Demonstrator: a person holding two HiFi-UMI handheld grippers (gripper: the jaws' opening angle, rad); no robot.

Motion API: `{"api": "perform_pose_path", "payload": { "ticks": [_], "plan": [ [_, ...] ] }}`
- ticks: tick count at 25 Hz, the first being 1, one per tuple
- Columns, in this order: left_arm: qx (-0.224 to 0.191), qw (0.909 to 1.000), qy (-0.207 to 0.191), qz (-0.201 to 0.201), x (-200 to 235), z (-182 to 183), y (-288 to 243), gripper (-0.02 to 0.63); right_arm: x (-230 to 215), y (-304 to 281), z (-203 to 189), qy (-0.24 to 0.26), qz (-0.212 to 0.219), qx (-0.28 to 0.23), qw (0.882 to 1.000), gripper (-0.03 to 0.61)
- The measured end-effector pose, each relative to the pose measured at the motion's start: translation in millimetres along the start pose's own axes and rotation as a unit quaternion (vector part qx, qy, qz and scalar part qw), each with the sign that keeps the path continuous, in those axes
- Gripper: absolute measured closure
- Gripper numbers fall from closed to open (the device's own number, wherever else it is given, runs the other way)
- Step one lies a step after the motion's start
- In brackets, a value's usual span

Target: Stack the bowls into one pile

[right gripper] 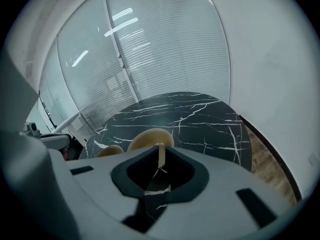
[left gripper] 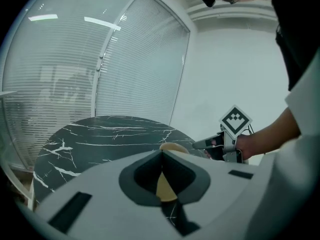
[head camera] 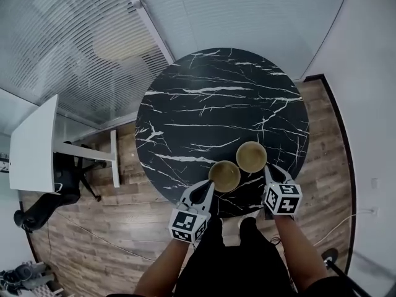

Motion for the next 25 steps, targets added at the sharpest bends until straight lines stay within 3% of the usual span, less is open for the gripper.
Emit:
{"api": "perform_pose_path", "payload": {
  "ticks": [6,13,25],
  "plan": [
    [0.006,1.0,-0.001,0.003,6.7,4.0,-13.1,0.6,-9.1,-22.4,-2.3,-0.01,0.004,0.034,0.999,0.471],
    [0.015,0.9999,-0.002,0.001,13.3,6.8,-28.6,0.6,-19.5,-41.6,-0.6,-0.057,0.004,0.065,0.996,0.476],
    [0.022,0.9997,0.0,0.012,26.4,7.5,-35.5,0.6,-19.1,-62.2,2.0,-0.057,0.006,0.084,0.995,0.508]
  ]
}}
Point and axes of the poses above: the fingertips, and each gripper's own axes: y backward along the fingers, x to its left, z out of its top, the point moved 9 cm from there along y, backward along the fingers, and after that the axes turned 1 degree about -z, right-handed, at the moved point
